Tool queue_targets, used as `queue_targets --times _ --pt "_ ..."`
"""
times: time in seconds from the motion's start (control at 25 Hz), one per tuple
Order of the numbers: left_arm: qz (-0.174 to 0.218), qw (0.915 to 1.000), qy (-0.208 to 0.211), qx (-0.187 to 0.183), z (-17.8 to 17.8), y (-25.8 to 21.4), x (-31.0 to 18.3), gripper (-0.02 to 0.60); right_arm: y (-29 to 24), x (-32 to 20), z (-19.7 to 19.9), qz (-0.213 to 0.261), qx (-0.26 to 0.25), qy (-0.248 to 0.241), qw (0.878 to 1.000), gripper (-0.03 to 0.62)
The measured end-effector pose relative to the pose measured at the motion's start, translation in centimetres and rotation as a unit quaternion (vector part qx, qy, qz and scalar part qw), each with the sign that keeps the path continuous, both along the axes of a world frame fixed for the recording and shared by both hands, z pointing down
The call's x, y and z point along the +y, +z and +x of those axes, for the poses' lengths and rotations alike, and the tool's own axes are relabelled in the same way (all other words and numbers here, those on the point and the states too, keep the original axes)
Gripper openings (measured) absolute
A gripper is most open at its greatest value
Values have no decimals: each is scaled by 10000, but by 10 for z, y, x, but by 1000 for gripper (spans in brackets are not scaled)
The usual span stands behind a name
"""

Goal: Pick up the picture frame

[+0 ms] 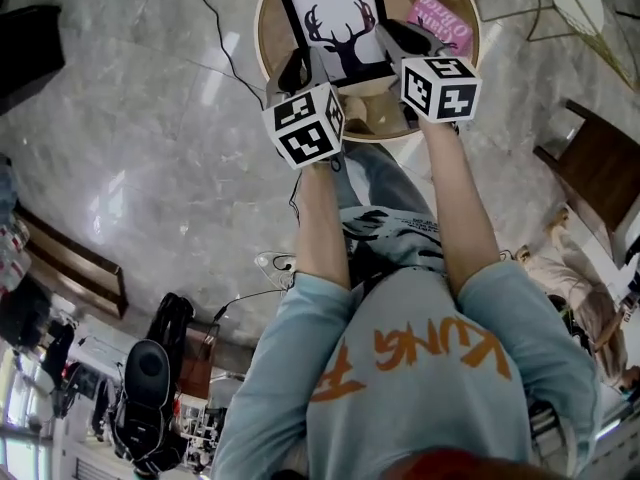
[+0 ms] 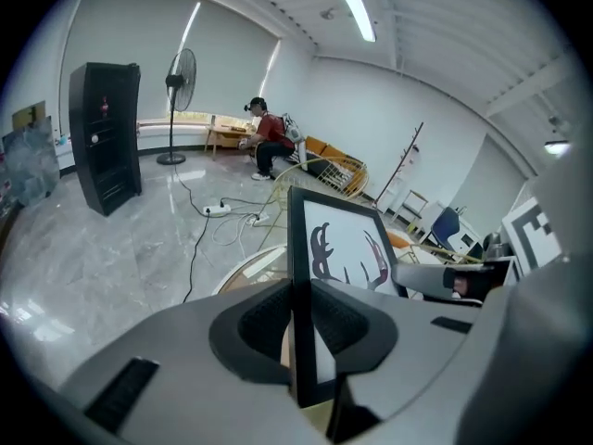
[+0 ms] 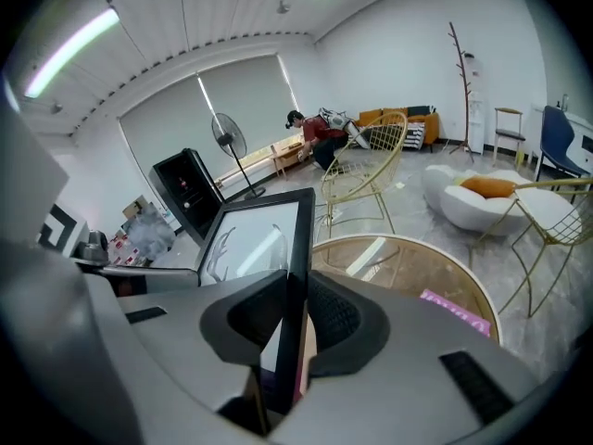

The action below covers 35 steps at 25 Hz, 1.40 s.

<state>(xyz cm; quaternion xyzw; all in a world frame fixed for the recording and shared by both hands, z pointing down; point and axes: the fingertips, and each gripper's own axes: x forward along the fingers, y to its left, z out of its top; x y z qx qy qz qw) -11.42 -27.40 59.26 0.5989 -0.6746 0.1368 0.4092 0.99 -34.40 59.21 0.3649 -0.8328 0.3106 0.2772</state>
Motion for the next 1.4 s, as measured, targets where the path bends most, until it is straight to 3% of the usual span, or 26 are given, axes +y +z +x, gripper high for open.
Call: queue_targets --times 0.32,0.52,0.68,1.08,1.4 --pt "883 9956 -112 -285 1 -111 7 80 -115 5 -1 875 -379 -26 9954 67" --pt "1246 9904 44 -591 8 -176 15 78 -178 16 10 1222 -707 114 9899 67" --pt "1757 9801 69 -925 2 -246 9 80 -245 8 1 1695 -1031 -66 9801 67" --pt "2810 9512 -80 -1271 5 -362 39 80 -373 34 2 2810 -1510 -394 9469 67" --pt "3214 9332 -92 -1605 3 -413 52 80 -423 46 -1 3248 -1781 -532 9273 67"
